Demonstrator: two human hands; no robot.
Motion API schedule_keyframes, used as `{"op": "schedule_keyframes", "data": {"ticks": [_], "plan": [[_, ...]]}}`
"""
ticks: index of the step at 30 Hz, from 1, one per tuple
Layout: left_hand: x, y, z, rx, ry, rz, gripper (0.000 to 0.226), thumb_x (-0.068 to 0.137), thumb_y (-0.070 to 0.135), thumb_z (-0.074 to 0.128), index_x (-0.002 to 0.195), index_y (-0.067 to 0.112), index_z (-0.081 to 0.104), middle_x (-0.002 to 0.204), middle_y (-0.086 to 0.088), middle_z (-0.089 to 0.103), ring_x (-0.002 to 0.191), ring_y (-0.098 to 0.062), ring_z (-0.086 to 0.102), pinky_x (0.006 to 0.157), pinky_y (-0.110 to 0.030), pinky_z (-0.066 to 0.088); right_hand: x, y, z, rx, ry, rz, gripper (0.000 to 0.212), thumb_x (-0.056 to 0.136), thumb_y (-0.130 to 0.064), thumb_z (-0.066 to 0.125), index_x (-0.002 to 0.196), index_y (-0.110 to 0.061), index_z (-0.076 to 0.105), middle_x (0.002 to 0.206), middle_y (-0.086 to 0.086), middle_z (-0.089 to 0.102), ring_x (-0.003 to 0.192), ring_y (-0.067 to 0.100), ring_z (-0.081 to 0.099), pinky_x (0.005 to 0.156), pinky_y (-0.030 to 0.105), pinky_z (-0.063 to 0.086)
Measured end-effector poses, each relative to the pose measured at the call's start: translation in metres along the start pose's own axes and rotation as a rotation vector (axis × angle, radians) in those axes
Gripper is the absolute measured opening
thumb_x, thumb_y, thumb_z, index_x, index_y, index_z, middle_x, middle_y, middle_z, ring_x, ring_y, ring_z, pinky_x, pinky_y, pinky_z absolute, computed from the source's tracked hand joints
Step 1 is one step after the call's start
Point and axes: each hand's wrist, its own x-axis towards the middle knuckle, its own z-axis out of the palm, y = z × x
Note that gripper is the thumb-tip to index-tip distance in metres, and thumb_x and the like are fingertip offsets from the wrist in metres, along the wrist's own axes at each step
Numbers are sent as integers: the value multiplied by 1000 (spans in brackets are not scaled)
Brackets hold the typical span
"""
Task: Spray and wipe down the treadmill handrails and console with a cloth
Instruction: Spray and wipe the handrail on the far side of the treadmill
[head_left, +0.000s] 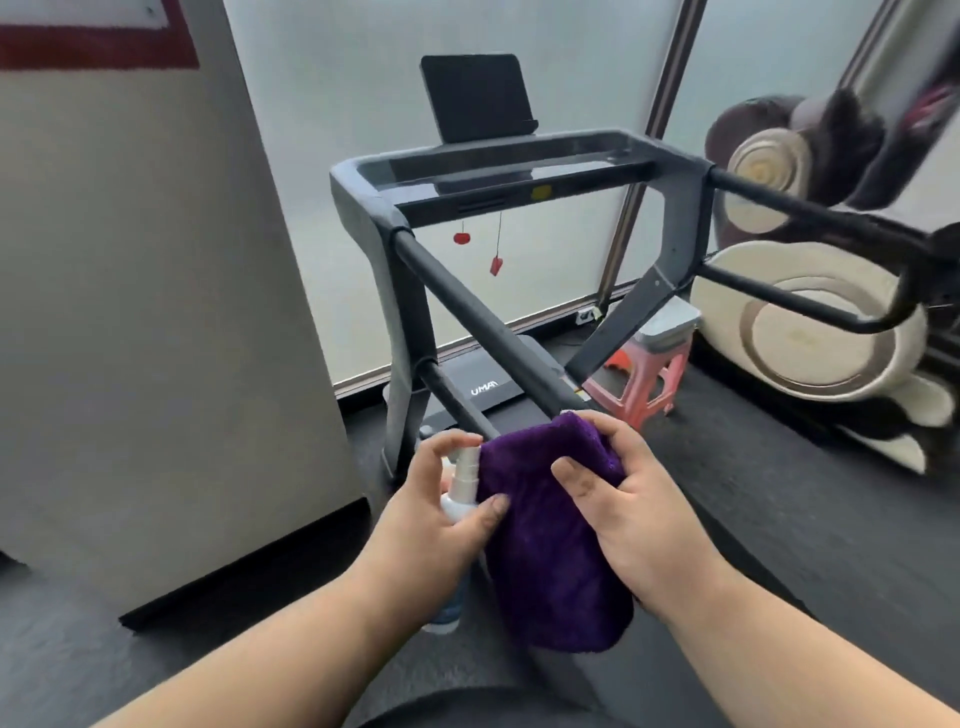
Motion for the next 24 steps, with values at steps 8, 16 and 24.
{"op": "schedule_keyframes", "data": {"ticks": [8, 16, 24], "plan": [[65, 18, -17, 93, -87, 112, 39, 87, 33, 68, 107, 56, 43, 86, 17, 63, 76, 1, 63, 71, -26, 54, 66, -60, 3, -732, 322, -100, 45, 84, -47, 75, 124, -47, 55, 108, -20, 65, 100, 6, 60, 85, 24, 45], [97, 11, -17, 38, -147, -70, 45, 85, 34, 68, 119, 46, 41, 101, 7, 62, 81, -11, 66, 76, -32, 56, 118, -37, -3, -1092, 335, 197, 78, 83, -70, 61, 149, -36, 35, 153, 7, 38, 134, 29, 46, 107, 40, 39], [91, 1, -12, -85, -153, -92, 41, 85, 28, 69, 111, 50, 46, 95, -1, 68, 73, -17, 68, 75, -43, 59, 82, -19, 16, -1188, 96, 5, 75, 83, -75, 45, 149, -42, 32, 153, -8, 38, 139, 19, 39, 113, 45, 36]]}}
